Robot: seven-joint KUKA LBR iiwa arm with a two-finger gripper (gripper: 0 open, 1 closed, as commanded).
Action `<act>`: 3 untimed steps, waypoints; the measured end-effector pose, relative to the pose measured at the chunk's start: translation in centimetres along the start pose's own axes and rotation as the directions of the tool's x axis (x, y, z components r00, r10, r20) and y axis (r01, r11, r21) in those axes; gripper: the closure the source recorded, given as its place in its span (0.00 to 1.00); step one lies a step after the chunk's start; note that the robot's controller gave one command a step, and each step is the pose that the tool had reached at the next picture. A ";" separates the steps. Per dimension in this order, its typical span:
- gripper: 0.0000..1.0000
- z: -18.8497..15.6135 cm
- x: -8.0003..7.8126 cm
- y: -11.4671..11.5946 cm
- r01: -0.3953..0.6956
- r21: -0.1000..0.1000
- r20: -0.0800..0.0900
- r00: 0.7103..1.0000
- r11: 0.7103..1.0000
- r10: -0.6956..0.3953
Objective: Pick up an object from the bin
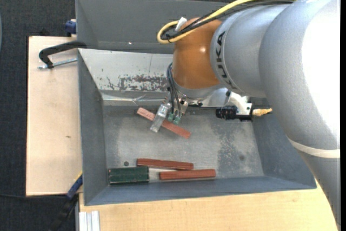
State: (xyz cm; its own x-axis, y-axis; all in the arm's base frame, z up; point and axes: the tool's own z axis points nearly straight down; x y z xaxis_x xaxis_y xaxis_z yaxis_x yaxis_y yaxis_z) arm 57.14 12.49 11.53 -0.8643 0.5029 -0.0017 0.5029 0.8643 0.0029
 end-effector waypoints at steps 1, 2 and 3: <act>1.00 -1.3 0.0 0.0 0.001 -0.001 0.002 1.000 1.000 -0.001; 1.00 -2.4 0.0 0.0 0.001 -0.001 0.001 1.000 1.000 -0.001; 1.00 -3.5 0.0 0.1 0.001 -0.001 0.001 1.000 1.000 -0.001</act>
Offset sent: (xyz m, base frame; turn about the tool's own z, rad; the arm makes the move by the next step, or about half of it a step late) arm -0.0002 0.0002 0.0493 0.0000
